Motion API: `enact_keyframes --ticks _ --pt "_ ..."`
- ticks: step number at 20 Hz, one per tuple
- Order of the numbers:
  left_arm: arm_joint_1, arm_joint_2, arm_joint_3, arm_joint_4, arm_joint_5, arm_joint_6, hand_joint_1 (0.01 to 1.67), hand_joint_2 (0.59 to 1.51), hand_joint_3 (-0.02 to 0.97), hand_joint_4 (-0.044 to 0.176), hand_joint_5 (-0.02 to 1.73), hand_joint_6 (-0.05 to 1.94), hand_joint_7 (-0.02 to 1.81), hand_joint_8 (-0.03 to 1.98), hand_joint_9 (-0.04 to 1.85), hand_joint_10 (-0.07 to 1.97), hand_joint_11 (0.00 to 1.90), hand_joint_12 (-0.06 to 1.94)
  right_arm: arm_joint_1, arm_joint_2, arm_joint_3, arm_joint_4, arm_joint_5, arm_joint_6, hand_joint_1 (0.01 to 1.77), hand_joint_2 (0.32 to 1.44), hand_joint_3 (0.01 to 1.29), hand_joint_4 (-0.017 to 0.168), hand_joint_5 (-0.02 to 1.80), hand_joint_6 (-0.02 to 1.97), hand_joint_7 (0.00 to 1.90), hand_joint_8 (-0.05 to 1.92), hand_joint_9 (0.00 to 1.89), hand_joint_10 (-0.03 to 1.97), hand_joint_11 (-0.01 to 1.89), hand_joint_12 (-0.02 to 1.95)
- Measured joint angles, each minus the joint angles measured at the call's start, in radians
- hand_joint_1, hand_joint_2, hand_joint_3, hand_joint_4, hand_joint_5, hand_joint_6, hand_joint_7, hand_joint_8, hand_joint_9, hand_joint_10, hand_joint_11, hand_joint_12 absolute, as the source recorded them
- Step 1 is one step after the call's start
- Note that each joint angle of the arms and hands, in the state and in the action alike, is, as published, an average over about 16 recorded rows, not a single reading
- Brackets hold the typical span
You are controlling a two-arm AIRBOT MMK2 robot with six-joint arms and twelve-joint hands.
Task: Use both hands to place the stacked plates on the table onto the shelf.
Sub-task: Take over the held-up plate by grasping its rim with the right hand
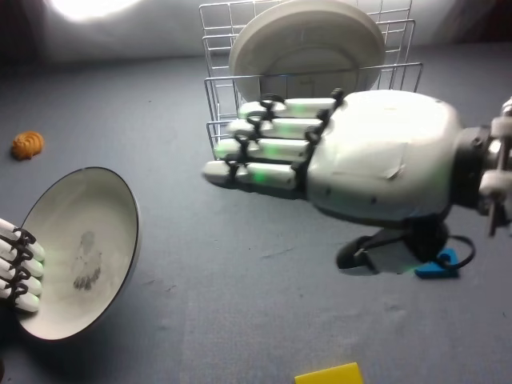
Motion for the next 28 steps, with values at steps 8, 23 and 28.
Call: enact_keyframes --ticks 8,23,28 --pt "0.027 -0.007 0.010 -0.016 0.001 0.011 0.02 1.177 0.017 -0.009 0.17 -0.03 0.17 -0.01 0.15 -0.01 0.02 0.30 -0.013 -0.245 0.194 0.001 0.064 -0.104 1.17 0.92 0.01 0.001 0.02 0.02 0.01 0.01 0.02 0.00 0.01 0.01" --pt "0.032 -0.010 0.015 -0.019 -0.002 0.012 0.02 1.174 0.017 -0.008 0.16 -0.03 0.16 -0.01 0.14 -0.01 0.02 0.27 0.003 -0.673 0.549 -0.003 0.043 -0.109 1.25 0.95 0.01 0.001 0.09 0.02 0.05 0.01 0.04 0.00 0.02 0.11" --pt "0.032 -0.010 0.016 -0.018 -0.003 0.012 0.02 1.173 0.017 -0.008 0.15 -0.03 0.16 -0.01 0.14 -0.01 0.02 0.28 -0.004 -0.740 0.602 -0.004 0.042 -0.102 1.26 0.96 0.01 0.001 0.18 0.02 0.13 0.01 0.11 0.01 0.02 0.35"
